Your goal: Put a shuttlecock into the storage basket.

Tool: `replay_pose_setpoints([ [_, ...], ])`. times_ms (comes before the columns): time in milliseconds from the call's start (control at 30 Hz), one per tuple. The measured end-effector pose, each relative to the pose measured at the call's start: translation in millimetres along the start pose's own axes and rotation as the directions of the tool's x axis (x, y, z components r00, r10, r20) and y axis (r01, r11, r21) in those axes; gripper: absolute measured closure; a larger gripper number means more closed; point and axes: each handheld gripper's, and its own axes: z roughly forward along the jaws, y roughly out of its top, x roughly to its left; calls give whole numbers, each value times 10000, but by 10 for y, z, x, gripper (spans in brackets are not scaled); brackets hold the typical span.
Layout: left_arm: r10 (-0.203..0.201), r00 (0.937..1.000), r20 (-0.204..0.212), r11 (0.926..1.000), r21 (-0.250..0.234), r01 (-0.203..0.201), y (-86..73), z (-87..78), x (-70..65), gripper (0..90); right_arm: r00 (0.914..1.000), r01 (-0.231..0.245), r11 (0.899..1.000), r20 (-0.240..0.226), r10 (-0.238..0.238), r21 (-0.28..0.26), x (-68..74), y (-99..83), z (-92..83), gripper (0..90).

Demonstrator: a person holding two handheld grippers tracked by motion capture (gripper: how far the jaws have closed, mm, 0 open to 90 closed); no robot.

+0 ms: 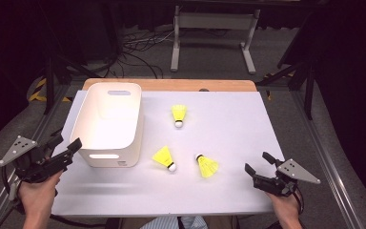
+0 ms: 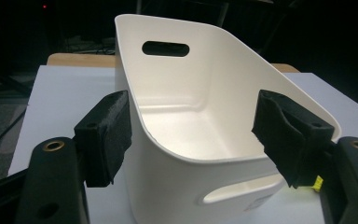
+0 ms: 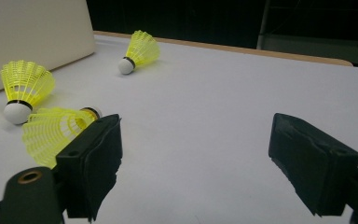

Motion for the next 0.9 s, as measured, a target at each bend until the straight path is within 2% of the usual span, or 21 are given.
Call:
replay_pose_setpoints([
  [300, 57, 10000, 41, 10000, 76, -57, 82, 104, -1, 287, 10000, -8, 10000, -17, 8, -16, -3, 0, -1, 180],
  [900, 26, 9999, 167, 9998, 199, -29, 128, 227, -48, 288, 10000, 0, 10000, -32, 0, -21, -4, 0, -1, 180],
])
